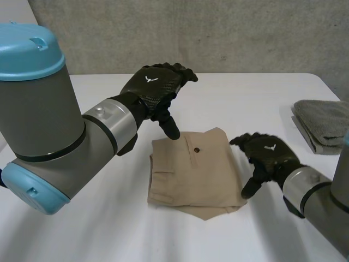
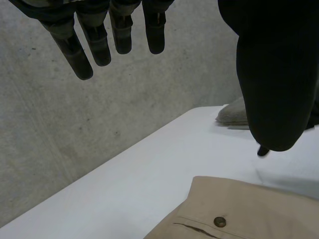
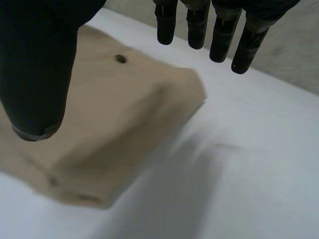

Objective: Fold the laundry.

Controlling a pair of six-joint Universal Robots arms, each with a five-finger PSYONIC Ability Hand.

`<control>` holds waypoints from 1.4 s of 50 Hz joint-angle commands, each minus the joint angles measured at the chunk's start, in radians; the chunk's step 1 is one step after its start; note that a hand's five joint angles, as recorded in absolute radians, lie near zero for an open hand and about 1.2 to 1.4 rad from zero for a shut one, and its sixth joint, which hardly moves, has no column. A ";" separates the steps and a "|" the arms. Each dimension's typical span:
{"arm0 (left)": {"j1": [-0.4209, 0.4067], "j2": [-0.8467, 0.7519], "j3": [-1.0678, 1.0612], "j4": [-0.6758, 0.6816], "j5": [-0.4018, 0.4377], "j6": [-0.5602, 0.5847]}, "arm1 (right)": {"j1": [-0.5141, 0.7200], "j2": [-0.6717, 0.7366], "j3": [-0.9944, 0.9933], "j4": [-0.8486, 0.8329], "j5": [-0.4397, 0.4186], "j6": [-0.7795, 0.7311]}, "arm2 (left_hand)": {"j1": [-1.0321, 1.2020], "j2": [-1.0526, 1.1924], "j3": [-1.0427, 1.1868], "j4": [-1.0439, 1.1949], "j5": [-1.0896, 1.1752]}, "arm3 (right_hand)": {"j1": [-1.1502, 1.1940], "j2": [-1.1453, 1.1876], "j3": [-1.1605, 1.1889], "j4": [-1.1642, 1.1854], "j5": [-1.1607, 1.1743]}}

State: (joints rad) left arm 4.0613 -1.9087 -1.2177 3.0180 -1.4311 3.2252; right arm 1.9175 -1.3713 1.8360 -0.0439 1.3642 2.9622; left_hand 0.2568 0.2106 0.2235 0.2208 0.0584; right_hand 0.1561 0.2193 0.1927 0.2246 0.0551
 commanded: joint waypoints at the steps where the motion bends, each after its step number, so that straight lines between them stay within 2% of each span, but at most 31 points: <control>1: -0.002 0.000 -0.005 0.001 0.006 0.001 | 0.015 0.061 0.060 -0.088 -0.063 0.026 | -0.064 -0.018 -0.031 -0.028 -0.040 | 0.018 -0.045 -0.018 -0.050 -0.055; 20: 0.004 -0.004 -0.013 0.002 0.005 -0.002 | 0.103 0.218 0.043 -0.266 -0.054 -0.026 | -0.064 -0.018 -0.031 -0.028 -0.040 | 0.023 -0.041 -0.014 -0.046 -0.051; 30: 0.005 -0.004 -0.019 0.002 0.006 -0.002 | 0.112 0.276 -0.001 -0.284 -0.056 -0.107 | -0.064 -0.018 -0.031 -0.028 -0.040 | 0.398 0.335 0.362 0.330 0.325; 34: 0.007 -0.004 -0.023 0.002 0.006 -0.002 | 0.121 0.290 -0.018 -0.291 -0.053 -0.117 | -0.064 -0.018 -0.031 -0.028 -0.040 | 0.694 0.631 0.658 0.626 0.621; 38: 0.010 -0.004 -0.023 0.004 0.006 -0.002 | 0.120 0.290 -0.037 -0.324 -0.048 -0.140 | -0.064 -0.018 -0.031 -0.028 -0.040 | 1.090 1.027 1.054 1.022 1.017; 41: 0.013 -0.003 -0.023 0.004 0.006 -0.004 | 0.120 0.291 -0.052 -0.341 -0.048 -0.163 | -0.064 -0.018 -0.031 -0.028 -0.040 | 1.226 1.163 1.189 1.158 1.152; 53: 0.021 -0.006 -0.025 0.004 0.005 -0.004 | 0.106 0.374 -0.193 -0.350 -0.069 -0.365 | -0.064 -0.018 -0.031 -0.028 -0.040 | 1.240 1.177 1.204 1.172 1.167; 56: 0.024 -0.006 -0.025 0.004 0.005 -0.005 | 0.081 0.397 -0.242 -0.344 -0.069 -0.399 | -0.064 -0.018 -0.031 -0.028 -0.040 | 1.240 1.177 1.204 1.172 1.167; 59: 0.028 -0.006 -0.026 0.004 0.003 -0.005 | 0.005 0.419 -0.306 -0.335 -0.085 -0.439 | -0.064 -0.018 -0.031 -0.028 -0.040 | 1.240 1.177 1.204 1.172 1.167; 64: 0.031 -0.007 -0.026 0.005 0.005 -0.007 | -0.118 0.439 -0.458 -0.330 -0.161 -0.509 | -0.064 -0.018 -0.031 -0.028 -0.040 | 1.240 1.177 1.204 1.172 1.167; 70: 0.033 -0.018 -0.026 0.007 0.003 -0.007 | -0.221 0.451 -0.641 -0.321 -0.247 -0.517 | -0.064 -0.018 -0.031 -0.028 -0.040 | 1.240 1.177 1.204 1.172 1.167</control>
State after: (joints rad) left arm 4.0925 -1.9185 -1.2441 3.0239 -1.4272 3.2189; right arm 1.7987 -0.9297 1.3659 -0.3736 1.1992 2.4587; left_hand 0.2568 0.2106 0.2235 0.2208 0.0584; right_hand 0.9322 1.1744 1.1262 1.1869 0.8841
